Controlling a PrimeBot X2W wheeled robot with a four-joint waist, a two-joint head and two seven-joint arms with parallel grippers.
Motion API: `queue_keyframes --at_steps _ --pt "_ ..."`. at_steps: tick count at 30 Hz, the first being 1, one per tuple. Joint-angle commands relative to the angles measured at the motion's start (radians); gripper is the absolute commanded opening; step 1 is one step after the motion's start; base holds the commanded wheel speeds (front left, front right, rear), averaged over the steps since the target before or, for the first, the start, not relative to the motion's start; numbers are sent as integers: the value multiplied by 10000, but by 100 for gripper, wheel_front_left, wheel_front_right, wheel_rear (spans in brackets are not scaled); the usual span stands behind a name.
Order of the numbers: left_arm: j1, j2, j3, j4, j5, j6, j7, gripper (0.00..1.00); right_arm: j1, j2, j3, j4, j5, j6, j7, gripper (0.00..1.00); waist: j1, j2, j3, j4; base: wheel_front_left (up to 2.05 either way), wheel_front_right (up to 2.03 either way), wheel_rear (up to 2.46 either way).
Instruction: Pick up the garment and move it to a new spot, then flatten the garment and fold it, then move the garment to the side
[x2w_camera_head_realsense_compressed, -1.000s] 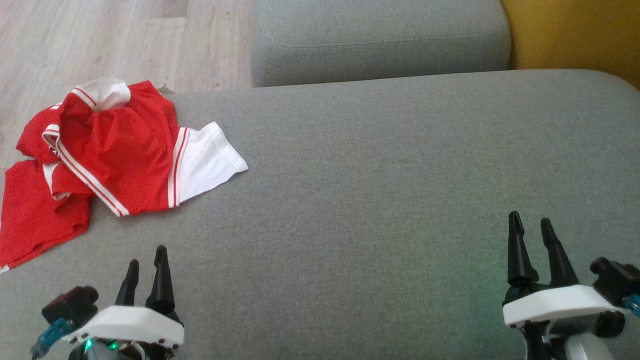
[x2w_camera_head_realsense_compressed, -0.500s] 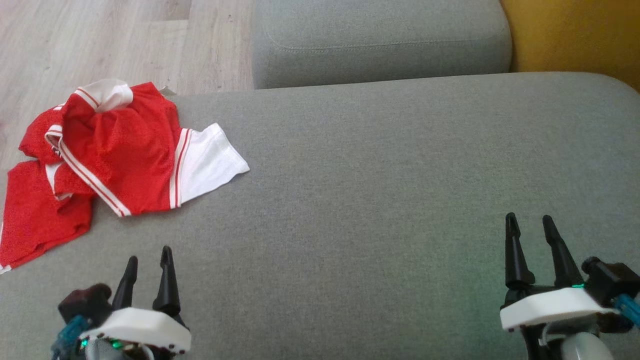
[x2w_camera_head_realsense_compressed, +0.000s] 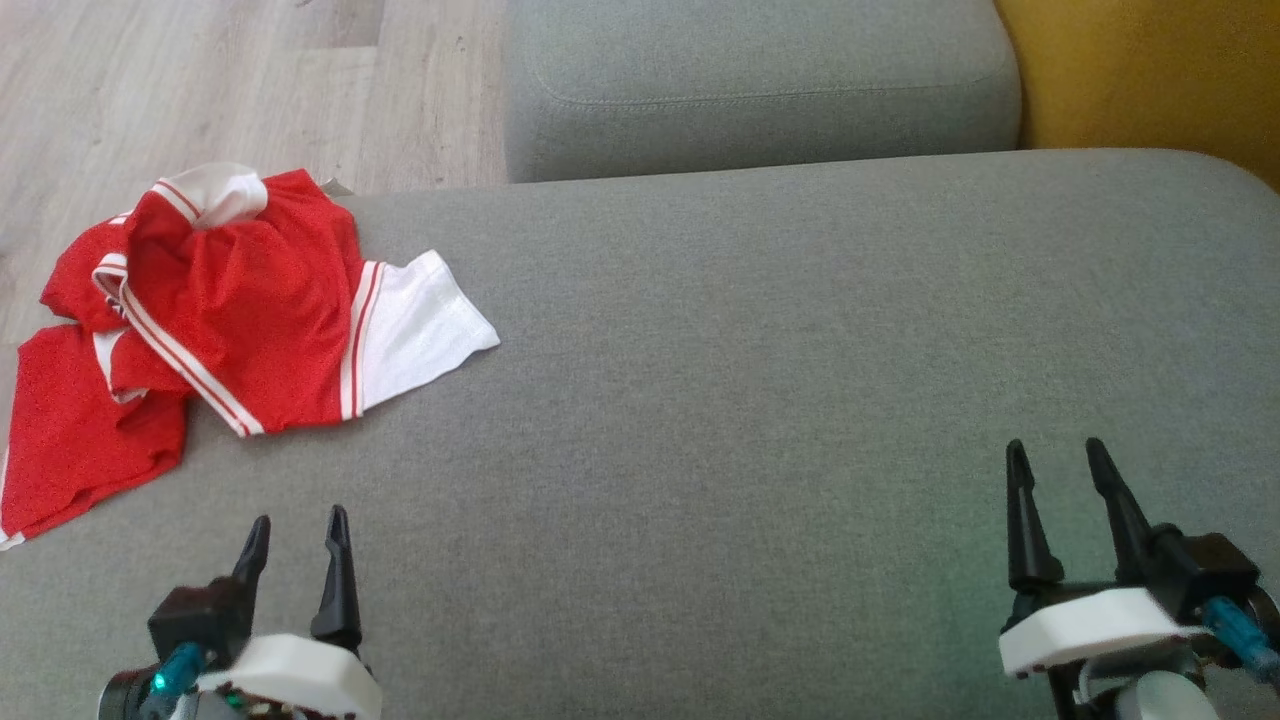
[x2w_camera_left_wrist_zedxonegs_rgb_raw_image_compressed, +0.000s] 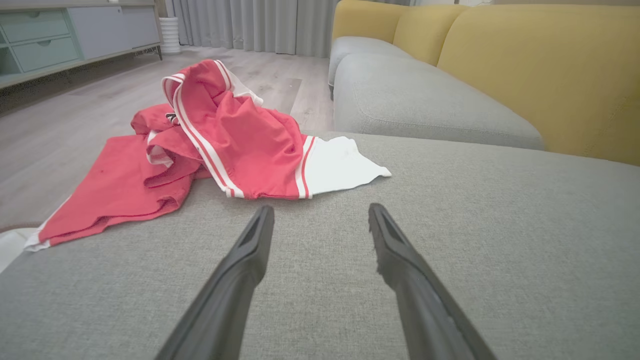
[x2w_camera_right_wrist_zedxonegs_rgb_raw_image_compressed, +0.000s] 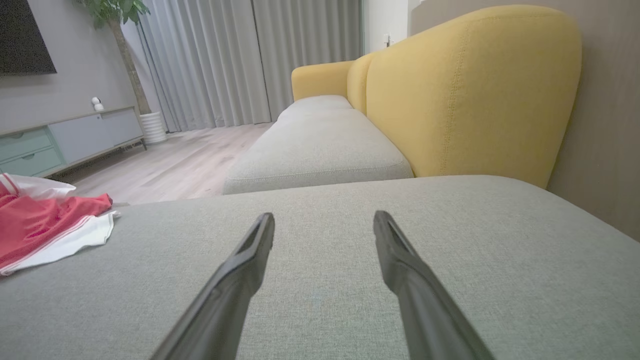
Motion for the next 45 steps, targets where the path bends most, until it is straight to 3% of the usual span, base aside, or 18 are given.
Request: queue_keyframes --at_steps 1,12,32,37,45 --pt "-314 190 224 -340 364 109 -182 100 -355 -106 179 -244 -376 72 -199 100 0 0 -12 12 0 0 0" --pt "-208 226 192 -322 1550 265 -471 100 -391 -145 190 16 -1542 79 -490 100 0 0 -51 139 0 0 0" --pt "-292 189 350 -169 1448 154 -471 100 -473 -90 46 430 -1196 79 -490 100 0 0 32 249 0 0 0" --pt "-451 137 296 -124 1436 99 -471 100 -354 -84 127 360 -1141 79 -490 100 0 0 -18 994 0 0 0" --pt "-281 46 334 -1 1332 105 -471 100 -401 -75 552 379 -1039 79 -490 100 0 0 -93 3121 0 0 0"
